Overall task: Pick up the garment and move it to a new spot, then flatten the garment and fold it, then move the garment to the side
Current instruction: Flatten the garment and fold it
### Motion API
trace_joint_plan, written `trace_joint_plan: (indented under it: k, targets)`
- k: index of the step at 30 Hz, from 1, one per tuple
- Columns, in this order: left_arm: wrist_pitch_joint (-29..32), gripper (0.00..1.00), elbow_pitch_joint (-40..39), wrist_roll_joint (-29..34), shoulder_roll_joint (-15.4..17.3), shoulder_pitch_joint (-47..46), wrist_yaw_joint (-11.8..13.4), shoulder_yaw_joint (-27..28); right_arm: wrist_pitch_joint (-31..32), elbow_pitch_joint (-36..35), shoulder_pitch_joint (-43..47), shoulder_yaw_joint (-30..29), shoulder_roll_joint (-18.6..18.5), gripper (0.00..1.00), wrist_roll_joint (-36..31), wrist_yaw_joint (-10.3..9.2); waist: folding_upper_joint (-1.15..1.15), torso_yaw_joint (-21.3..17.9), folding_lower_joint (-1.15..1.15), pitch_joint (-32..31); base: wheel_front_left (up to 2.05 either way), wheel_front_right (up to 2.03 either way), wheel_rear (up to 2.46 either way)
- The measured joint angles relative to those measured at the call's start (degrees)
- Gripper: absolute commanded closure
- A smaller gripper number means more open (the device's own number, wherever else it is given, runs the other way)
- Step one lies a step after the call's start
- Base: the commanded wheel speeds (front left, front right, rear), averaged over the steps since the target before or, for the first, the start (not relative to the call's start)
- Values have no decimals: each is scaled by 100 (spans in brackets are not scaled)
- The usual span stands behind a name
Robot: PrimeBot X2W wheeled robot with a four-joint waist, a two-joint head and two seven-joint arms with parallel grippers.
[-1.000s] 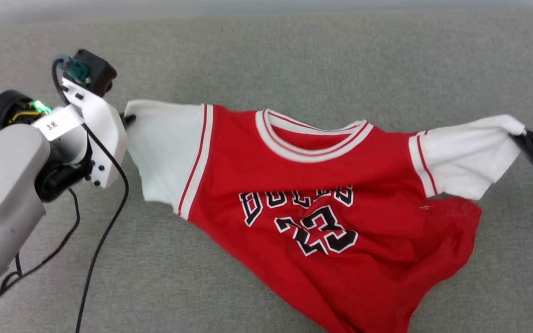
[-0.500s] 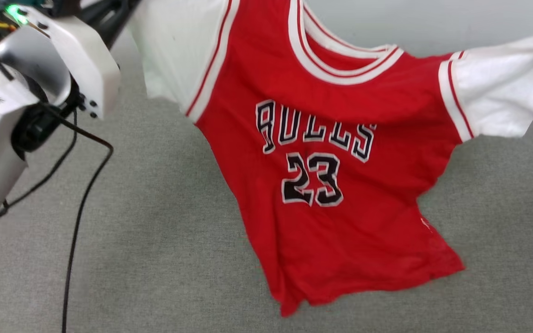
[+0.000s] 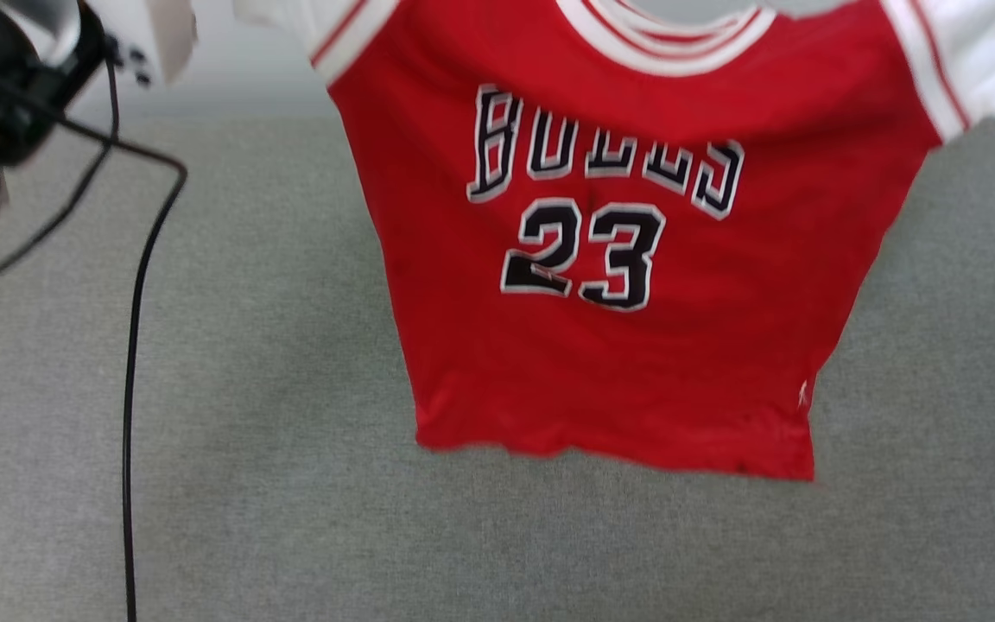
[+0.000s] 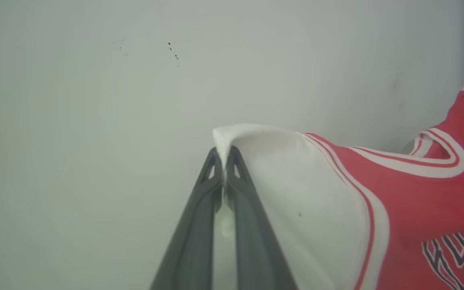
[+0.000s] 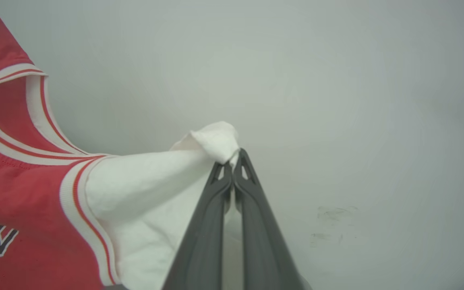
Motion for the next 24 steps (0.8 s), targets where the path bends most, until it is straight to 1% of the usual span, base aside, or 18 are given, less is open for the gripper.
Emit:
trace_joint_plan:
  k: [5,8,13,18,22,24]
  targets:
    - [-53,100,389,143,-310,-742,-70,104,-16,446,-1051,271,158,100,-374,0,0,-34,0,370,0,0,0]
    - [-129,100,689,189,-459,-1201,-100,210,-125,800,-1709,331,336,100,-497,0,0,-63,0,633,0,0,0]
    - [-207,100,1183,318,-623,-1950,-196,267,-343,1463,-2776,489,539,100,-742,0,0,-118,1,1096,0,0,0]
    - [-426,100,1740,485,-748,-2675,-276,358,-660,2237,-3808,537,772,100,-947,0,0,-178,1,1516,0,0,0]
    - [-713,100,2189,486,-932,-3041,-281,453,-887,2746,-4426,672,939,100,-1095,0,0,-229,1,1783,0,0,0]
    - [-806,100,2401,486,-994,-3166,-327,447,-1004,2982,-4640,775,1026,100,-1124,0,0,-250,1,1904,0,0,0]
